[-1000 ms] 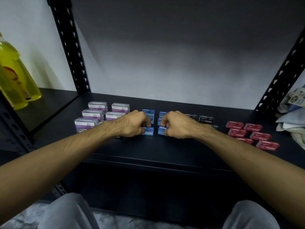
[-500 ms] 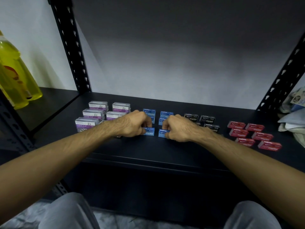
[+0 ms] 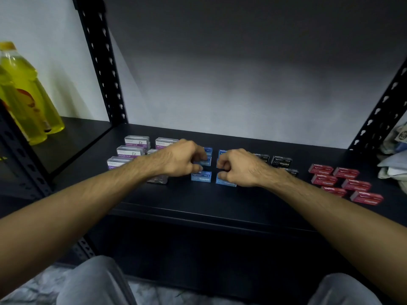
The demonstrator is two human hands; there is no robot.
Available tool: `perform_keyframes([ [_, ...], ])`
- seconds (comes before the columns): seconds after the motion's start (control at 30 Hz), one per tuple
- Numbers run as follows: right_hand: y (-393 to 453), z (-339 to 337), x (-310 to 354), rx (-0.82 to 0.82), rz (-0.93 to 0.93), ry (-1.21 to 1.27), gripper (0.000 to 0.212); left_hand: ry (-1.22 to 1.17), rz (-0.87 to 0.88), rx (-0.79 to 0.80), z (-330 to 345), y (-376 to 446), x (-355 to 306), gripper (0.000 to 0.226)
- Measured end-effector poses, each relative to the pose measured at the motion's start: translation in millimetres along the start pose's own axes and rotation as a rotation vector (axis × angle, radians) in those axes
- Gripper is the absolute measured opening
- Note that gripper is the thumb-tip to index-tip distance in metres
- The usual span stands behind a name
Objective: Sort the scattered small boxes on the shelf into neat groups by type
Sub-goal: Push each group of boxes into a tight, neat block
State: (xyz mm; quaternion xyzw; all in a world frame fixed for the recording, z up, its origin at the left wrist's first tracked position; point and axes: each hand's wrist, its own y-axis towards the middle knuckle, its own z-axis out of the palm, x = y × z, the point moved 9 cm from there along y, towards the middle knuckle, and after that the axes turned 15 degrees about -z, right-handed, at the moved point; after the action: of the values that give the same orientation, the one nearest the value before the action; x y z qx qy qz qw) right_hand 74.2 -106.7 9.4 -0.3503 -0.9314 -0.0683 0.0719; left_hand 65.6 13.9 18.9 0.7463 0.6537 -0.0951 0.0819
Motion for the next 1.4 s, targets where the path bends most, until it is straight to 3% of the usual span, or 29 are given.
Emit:
perform_keyframes([
  [0.33, 45, -17, 63, -0.167, -0.160, -0.009, 0.028, -0.010, -0.152, -0.056, -79, -32, 104, 0.036],
  [0.63, 91, 17, 127, -0.120, -0.257, -0.025, 0.054, -0.030, -0.270, 0.088, -64, -62, 193, 0.046],
  [0.87, 101, 29, 128, -0.106, -0.222, -0.092, 0.037, -0.140, -0.181, 0.058, -38, -56, 195, 0.027],
  [1.4, 100, 31, 115, -0.112, -0.173, -0.095, 0.049, -0.126, -0.113, -0.048, -37, -45, 183, 0.034],
])
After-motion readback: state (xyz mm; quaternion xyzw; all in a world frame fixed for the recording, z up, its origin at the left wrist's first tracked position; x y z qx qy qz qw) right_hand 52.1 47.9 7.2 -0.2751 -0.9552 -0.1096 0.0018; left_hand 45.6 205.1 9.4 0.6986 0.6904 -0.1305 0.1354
